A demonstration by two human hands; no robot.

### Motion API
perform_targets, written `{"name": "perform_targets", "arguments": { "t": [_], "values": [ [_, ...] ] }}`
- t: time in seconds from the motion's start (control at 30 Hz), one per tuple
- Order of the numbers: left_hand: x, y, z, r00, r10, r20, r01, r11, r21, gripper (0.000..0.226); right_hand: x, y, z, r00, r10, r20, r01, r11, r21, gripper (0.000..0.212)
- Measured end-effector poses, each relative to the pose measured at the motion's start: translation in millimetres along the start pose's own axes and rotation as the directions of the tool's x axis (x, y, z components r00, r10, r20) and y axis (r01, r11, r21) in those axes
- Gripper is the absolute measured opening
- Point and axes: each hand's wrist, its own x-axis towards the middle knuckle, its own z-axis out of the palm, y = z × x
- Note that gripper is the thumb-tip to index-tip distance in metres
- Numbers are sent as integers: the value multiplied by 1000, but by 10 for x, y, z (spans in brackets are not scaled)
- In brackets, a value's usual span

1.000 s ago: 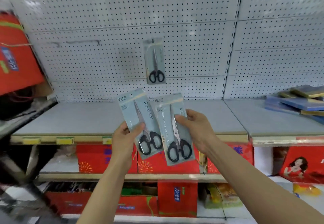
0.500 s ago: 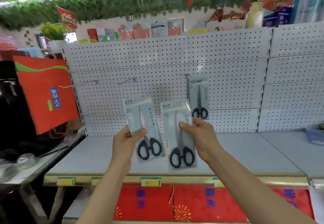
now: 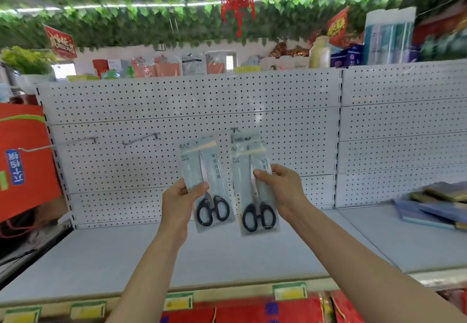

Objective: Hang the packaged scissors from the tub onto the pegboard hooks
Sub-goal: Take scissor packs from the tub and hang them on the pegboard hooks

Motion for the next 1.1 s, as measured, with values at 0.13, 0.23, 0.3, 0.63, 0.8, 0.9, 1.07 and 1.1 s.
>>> {"name": "perform_targets", "arguments": {
  "t": [0.13, 0.23, 0.3, 0.63, 0.8, 0.9, 1.07, 1.1],
  "values": [
    [54, -79, 161, 1000, -12, -15, 12, 1000, 5, 23, 280, -35, -87, 1000, 7, -15, -7, 1000, 12, 8],
    [104, -104, 196, 1000, -17, -20, 18, 1000, 23, 20, 478, -36, -49, 1000, 18, -10, -18, 1000, 8, 7],
    [161, -94, 188, 1000, -18, -26, 18, 999, 30, 18, 597, -20, -24, 999, 30, -24, -30, 1000, 8, 8],
    [325, -110, 132, 1000, -13, 28, 12, 1000, 27, 25, 919, 83, -40, 997, 47, -62, -47, 999, 15, 6],
    [367, -148, 155, 998, -12, 60, 11, 1000, 20, 27, 1004, 97, -6, 997, 59, -56, -59, 998, 7, 5],
    [397, -174, 162, 997, -11, 76, 10, 1000, 12, 29, 1052, 129, 11, 997, 64, -49, -64, 998, 3, 5],
    [467, -227, 160, 996, -10, 93, 8, 1000, 20, 31, 1125, 240, 31, 993, 91, -77, -92, 996, -3, 7],
    [484, -237, 167, 995, -11, 94, 9, 1000, 18, 30, 1144, 256, 31, 992, 95, -77, -96, 995, -1, 7]
  ]
}}
